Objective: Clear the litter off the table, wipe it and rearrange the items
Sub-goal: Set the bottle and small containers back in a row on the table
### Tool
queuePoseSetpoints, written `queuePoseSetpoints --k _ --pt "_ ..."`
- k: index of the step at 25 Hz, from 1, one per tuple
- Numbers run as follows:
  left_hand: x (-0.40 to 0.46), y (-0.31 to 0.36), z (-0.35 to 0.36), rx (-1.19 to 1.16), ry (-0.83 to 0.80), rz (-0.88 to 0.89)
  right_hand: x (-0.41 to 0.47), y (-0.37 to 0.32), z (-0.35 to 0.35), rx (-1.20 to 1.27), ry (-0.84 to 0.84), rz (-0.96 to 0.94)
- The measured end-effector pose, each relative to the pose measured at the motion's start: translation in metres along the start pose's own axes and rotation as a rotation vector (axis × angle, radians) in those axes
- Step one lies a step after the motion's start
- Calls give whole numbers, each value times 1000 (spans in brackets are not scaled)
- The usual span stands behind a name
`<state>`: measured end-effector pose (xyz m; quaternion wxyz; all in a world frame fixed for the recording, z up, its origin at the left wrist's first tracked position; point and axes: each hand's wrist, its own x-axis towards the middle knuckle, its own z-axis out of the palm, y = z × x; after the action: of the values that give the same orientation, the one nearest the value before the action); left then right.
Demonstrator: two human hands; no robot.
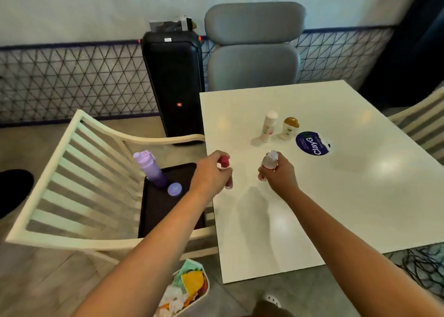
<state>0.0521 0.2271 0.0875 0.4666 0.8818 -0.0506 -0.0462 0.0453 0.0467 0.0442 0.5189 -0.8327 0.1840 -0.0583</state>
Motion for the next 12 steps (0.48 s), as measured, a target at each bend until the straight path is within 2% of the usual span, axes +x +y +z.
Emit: queuePoseSetpoints --k 6,12 --pt "43 38 80 -8 -52 -101 62 47 -64 3 13 61" --pt "76 48 140 16 -56 -199 105 85 -84 -3 -38 82"
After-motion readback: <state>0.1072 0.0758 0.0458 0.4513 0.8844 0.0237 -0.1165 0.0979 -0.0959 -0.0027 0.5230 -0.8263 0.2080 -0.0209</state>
